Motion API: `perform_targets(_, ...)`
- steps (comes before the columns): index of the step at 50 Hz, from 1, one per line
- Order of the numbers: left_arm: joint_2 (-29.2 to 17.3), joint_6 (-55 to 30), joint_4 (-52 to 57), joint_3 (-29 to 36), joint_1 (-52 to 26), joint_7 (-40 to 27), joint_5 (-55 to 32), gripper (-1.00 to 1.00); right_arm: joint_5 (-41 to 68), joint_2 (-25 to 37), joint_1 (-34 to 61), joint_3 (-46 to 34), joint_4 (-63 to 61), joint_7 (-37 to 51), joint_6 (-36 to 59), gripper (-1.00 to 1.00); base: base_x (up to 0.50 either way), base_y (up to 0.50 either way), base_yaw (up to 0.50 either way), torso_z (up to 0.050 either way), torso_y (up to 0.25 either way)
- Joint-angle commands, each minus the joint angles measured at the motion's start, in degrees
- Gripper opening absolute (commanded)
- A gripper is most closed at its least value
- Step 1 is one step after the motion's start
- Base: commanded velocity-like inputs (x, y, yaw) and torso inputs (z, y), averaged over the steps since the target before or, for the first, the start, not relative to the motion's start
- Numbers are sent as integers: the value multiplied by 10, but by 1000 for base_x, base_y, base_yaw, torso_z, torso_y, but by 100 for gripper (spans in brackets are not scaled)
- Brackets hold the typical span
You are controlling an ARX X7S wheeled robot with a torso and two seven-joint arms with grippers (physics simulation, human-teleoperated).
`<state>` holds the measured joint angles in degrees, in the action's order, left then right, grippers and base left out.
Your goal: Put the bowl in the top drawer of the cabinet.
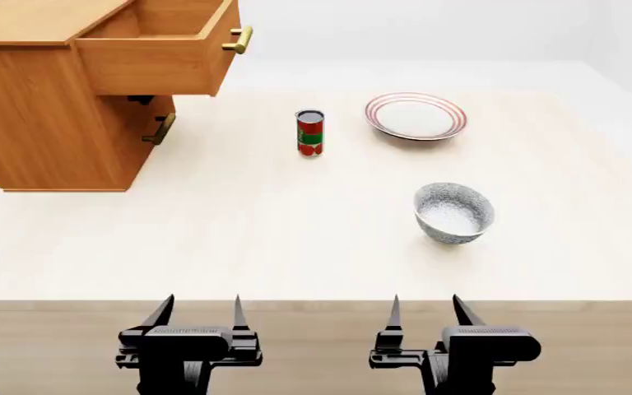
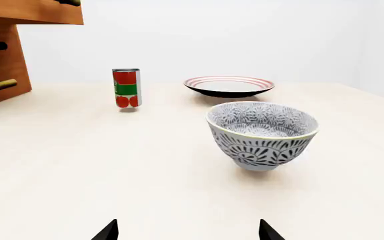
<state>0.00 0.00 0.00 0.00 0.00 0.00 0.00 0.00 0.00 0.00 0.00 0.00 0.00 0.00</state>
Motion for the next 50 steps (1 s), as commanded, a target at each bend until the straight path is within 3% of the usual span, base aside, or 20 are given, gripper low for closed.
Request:
perform_targets(1,-9,1,-2,10,-1,-10,-9,100,10,9,1,-12,2,10,-1,100,0,0,0,0,0)
perform_targets(10,-24,4,-14,29,-10,-31,-22,100,35,23,9,-34,19,19,-11,100,0,35,0,0,0)
perform_targets(50,-54,4,-19,64,-13,-63,-59,100,70,54,12,-73,22,49,-13,100,0,425,0,0,0)
